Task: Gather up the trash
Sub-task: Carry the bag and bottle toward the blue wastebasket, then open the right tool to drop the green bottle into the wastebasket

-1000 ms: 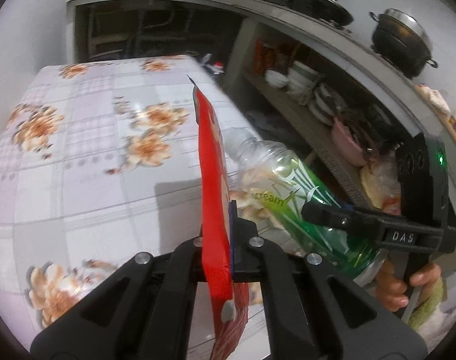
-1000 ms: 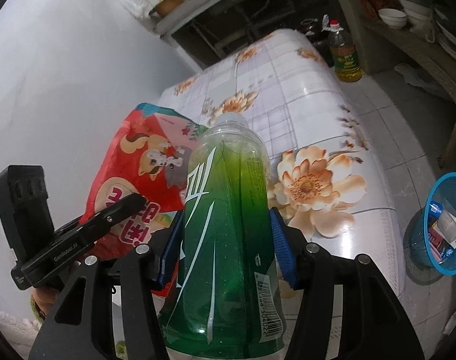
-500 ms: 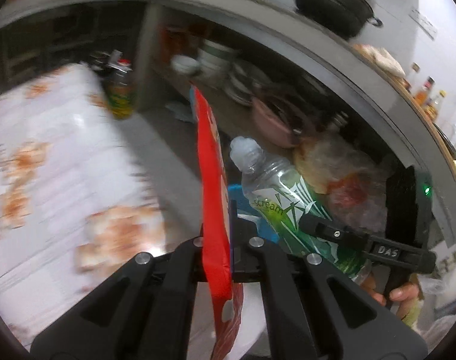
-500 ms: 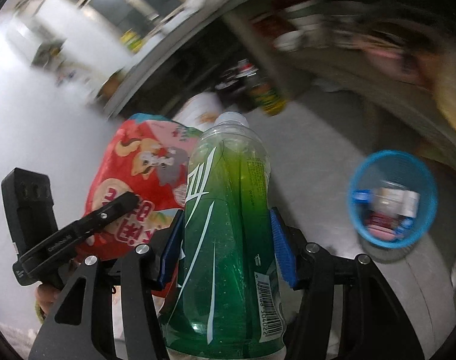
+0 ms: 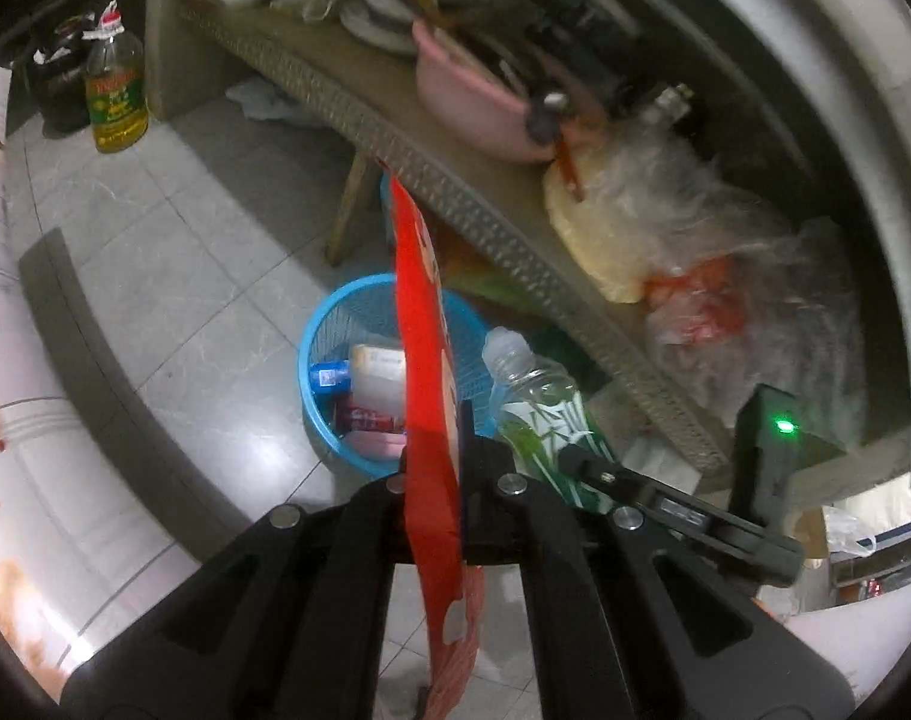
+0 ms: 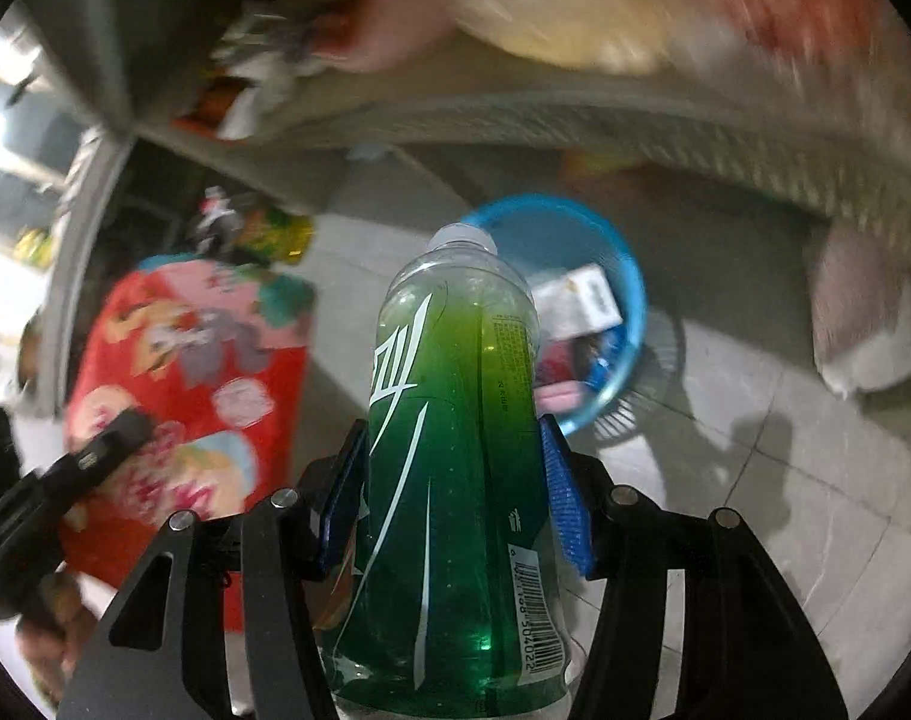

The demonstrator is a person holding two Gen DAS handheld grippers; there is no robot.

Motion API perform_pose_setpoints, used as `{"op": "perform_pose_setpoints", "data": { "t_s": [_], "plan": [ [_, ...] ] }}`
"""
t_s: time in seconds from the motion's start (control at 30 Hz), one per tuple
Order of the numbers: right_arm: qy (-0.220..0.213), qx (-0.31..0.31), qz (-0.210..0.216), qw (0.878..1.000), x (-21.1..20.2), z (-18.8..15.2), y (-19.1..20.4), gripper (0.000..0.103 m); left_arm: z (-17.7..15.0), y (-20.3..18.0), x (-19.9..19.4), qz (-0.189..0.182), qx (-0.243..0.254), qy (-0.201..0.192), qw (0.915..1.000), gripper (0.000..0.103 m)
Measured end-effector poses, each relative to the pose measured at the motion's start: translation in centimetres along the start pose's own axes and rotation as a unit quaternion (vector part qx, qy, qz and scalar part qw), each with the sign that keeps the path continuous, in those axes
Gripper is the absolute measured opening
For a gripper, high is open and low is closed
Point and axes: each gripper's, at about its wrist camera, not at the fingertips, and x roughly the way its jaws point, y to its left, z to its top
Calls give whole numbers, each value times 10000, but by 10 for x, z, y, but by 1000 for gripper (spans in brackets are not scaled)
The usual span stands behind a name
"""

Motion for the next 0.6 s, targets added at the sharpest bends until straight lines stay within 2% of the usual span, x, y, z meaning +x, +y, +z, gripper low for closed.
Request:
{"op": "perform_pose_setpoints", "data": {
  "t_s": [0.2,0.33,0.43,0.6],
  "plan": [
    [-12,661,-587,9961,75,29,-29,55,7,3,13,145,-26,80,9999,0],
    [323,929,-748,9923,123,37,-40,56,11,10,14,242,-92,94,9996,0],
    [222,841,-656,9941,122,37,-35,57,14,15,14,272,-123,100,9995,0],
    [-66,612,-560,9965,88,26,-34,58,21,16,20,258,-193,114,9994,0]
  ]
}}
